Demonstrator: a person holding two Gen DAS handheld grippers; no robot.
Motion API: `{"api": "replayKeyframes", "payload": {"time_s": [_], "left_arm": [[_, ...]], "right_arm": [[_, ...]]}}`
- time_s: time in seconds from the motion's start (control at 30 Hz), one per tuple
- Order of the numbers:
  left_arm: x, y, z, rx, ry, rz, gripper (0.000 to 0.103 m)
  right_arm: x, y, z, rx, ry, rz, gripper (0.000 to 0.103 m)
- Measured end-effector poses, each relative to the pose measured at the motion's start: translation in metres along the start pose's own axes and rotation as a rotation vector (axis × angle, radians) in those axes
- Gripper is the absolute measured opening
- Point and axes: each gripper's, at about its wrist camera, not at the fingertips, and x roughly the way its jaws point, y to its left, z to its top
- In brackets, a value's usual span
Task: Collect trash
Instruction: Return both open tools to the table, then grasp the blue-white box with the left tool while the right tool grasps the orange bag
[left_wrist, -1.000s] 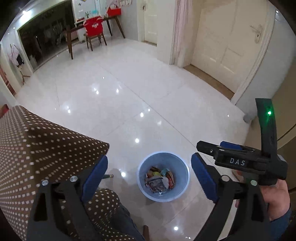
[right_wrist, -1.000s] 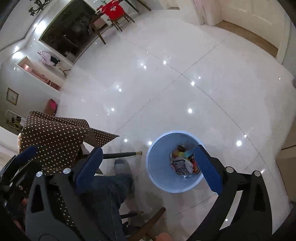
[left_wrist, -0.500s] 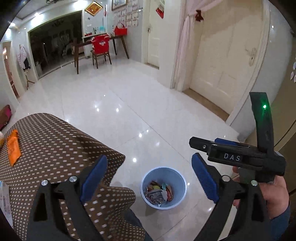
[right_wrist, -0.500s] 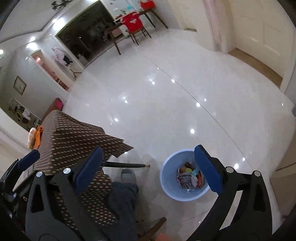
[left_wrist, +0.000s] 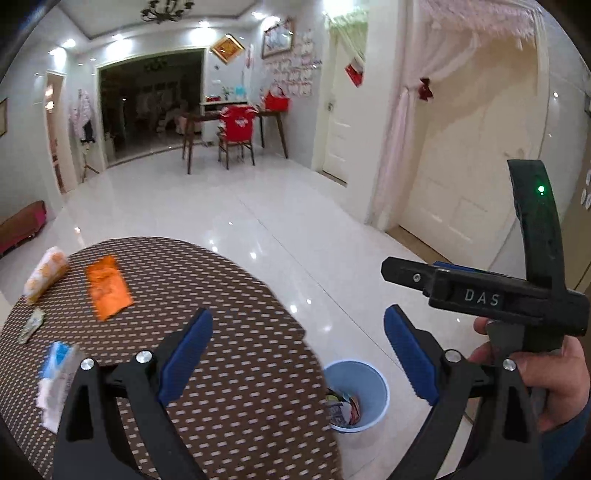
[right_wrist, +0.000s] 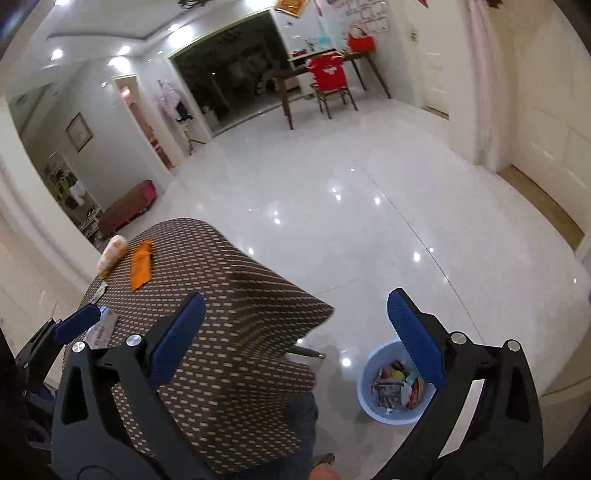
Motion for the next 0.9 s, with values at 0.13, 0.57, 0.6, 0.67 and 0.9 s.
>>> {"api": "replayKeyframes", "payload": {"time_s": [0.13, 0.57, 0.6, 0.67, 0.9], "left_arm": [[-0.02, 0.024, -0.003, -0.023, -0.032, 0.035, 0.092], [-0.06, 0.114, -0.024, -0.121, -0.069, 0.183, 0.093], [-0.061, 0.123, -0.028, -0.128, -0.066, 0.201, 0.093], [-0.063, 0.138, -0.034, -0.139, -0.056, 0.23, 0.093], [-0.051, 0.195, -0.061, -0.207, 0.042, 0.304, 0.093]], "right_arm": [[0.004, 0.031, 0.003, -0.046, -0.002, 0.017, 0.097], [0.025, 0.139, 0.001, -0.201, -0.002, 0.109, 0.097], [0.03, 0.149, 0.0, -0.218, 0.001, 0.117, 0.097], [0.039, 0.163, 0.0, -0.241, 0.012, 0.124, 0.097], [0.084, 0.199, -0.006, -0.283, 0.068, 0.144, 0.097]]}}
